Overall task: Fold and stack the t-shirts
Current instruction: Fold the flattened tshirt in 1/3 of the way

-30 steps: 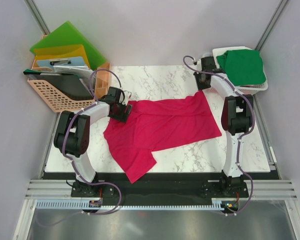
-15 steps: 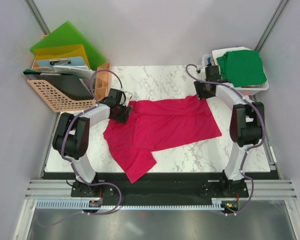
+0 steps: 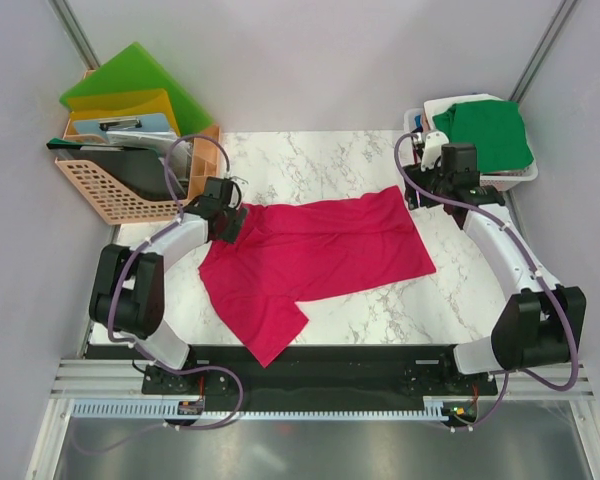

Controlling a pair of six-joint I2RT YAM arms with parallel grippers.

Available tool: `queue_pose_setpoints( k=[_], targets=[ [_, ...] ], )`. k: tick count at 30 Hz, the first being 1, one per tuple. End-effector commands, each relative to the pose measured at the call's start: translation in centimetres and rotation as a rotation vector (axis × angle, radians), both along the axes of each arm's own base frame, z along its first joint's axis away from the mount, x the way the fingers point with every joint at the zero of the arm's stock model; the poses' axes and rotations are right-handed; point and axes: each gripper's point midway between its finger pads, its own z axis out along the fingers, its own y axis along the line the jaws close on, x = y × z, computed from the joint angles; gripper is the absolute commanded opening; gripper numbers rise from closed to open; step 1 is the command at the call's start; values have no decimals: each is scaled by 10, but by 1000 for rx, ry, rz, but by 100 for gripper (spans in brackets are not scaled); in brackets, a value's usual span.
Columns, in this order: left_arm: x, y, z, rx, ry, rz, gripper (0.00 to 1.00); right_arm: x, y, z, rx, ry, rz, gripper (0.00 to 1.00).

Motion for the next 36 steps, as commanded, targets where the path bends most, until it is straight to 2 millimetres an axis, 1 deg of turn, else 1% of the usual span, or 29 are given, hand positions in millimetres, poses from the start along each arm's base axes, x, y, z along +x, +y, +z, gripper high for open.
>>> queue_pose_setpoints(
  k=[1,4,6,7,8,9,10,11,12,13,14,15,16,17,19,21,22,23,24,26,27,29,30,31,32,33,34,35,36],
  targets=[
    [6,11,29,60,-66,-8,80,-14,-1,-2,-3,11,16,72],
    [1,13,41,54,-95,3,80,-20,-1,3,-13,-3,26,73],
    [-4,8,51,16,-125,-17,79,-26,-2,7,-24,-9,38,73],
    [-7,5,73,-18,-190,-26,79,-33,-3,3,-27,10,38,73],
    [-12,-1,84,-63,-222,-50,80,-39,-3,6,-29,11,44,73],
    [-21,-4,86,-87,-219,-63,81,-46,-4,4,-41,30,58,73],
    [-30,-8,99,-129,-236,-71,81,-61,-6,-6,-52,95,64,73],
    [-39,-16,97,-169,-207,-103,81,-69,-9,-8,-65,122,59,73],
    [-56,-16,87,-177,-132,-111,81,-79,-12,-11,-80,151,60,73],
    [-65,-19,84,-193,-105,-128,81,-94,-16,-21,-110,210,77,73],
    [-74,-27,79,-223,-67,-172,80,-103,-17,-17,-120,195,82,73],
    [-87,-25,68,-219,-17,-186,79,-117,-21,-32,-138,228,91,73],
    [-92,-28,65,-222,-9,-227,79,-122,-24,-35,-156,217,99,73],
    [-97,-28,61,-222,-17,-241,79,-133,-27,-42,-165,216,90,73],
    [-98,-27,60,-213,-35,-254,79,-127,-31,-33,-160,155,70,73],
    [-100,-28,56,-217,-33,-263,79,-125,-26,-32,-137,149,85,72],
    [-97,-28,56,-218,-40,-254,78,-124,-19,-33,-112,161,106,68],
    [-96,-27,56,-216,-40,-244,78,-120,-17,-41,-106,200,114,68],
    [-94,-26,57,-216,-49,-233,78,-114,-15,-36,-100,197,119,67],
    [-86,-26,69,-214,-105,-230,78,-107,-11,-38,-87,221,135,66],
    [-82,-22,75,-197,-135,-209,79,-99,-8,-28,-82,194,139,68],
    [-70,-22,94,-196,-198,-203,80,-89,-2,-23,-66,182,156,70],
    [-66,-23,97,-196,-201,-205,80,-82,5,-15,-63,163,176,71],
    [-62,-24,100,-195,-204,-206,80,-76,9,-15,-65,163,184,72],
    [-55,-26,111,-197,-229,-208,80,-63,14,-20,-73,187,189,72],
    [-48,-27,104,-187,-200,-205,80,-56,22,-21,-77,192,207,72],
    [-42,-27,103,-180,-193,-201,80,-45,25,-39,-82,238,205,72],
    [-33,-29,110,-180,-204,-202,80,-29,29,-32,-77,217,204,72],
    [-28,-32,106,-185,-188,-201,80,-18,35,-33,-58,214,204,71]
  ],
)
